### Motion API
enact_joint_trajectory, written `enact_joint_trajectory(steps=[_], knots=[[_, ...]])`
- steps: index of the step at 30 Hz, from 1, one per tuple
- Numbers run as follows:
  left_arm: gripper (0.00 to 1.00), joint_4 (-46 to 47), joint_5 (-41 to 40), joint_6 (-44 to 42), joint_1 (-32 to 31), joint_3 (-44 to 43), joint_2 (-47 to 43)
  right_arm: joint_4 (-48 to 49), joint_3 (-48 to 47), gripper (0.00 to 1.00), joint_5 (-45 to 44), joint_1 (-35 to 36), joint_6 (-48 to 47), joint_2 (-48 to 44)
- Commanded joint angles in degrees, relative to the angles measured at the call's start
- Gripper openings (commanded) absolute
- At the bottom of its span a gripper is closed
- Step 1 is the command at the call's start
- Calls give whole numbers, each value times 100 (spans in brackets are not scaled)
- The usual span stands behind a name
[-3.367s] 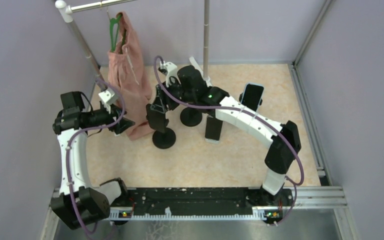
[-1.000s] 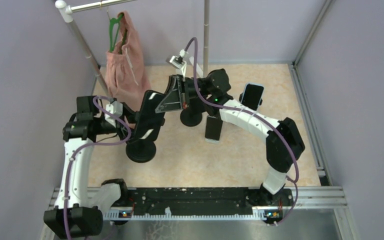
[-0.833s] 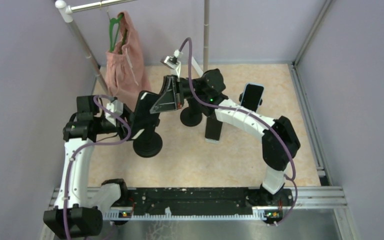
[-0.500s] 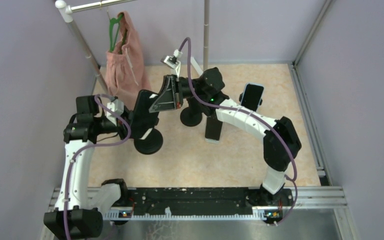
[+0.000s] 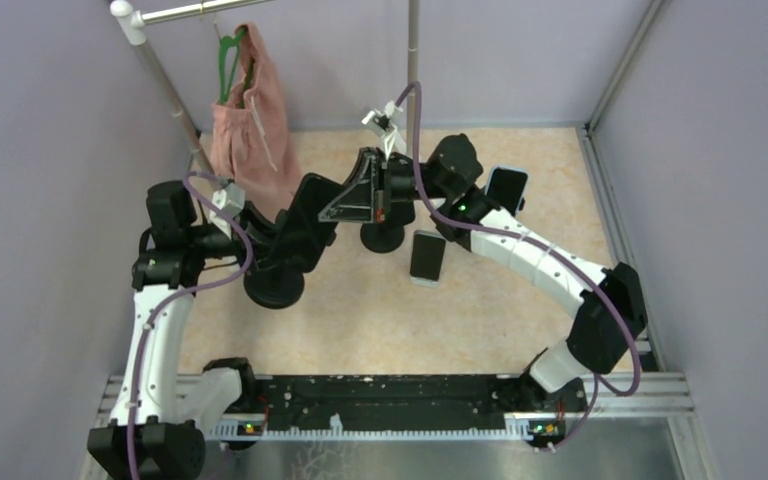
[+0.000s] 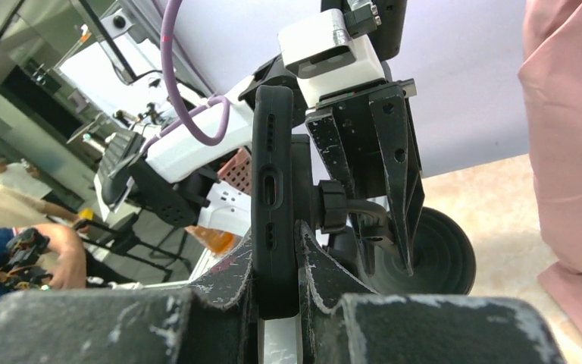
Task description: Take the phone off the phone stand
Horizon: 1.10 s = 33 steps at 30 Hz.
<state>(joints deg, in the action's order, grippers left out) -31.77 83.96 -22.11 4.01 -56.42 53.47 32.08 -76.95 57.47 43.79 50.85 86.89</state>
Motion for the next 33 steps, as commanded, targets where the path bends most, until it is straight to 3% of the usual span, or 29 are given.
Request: enact_joint_trajectory(steps=[1,7,16,26,33], knots=[[0,1057,-431,993,146,189,-1,138,-48,0,633,221,-67,-484],[0,1385,-1062,794,150,455,-323,1235,-113,0,547,638,617,-150],[0,1469,-1111,1502,146,414,-93,1955,-807,0,688,972,1291,500],[0,1608,-1625,1368,145,523,-241,1036,-455,0,637,966,719,-42],[0,1168,-2278,1080,147,452,-211,1476,-609,0,834,940,1327,7]])
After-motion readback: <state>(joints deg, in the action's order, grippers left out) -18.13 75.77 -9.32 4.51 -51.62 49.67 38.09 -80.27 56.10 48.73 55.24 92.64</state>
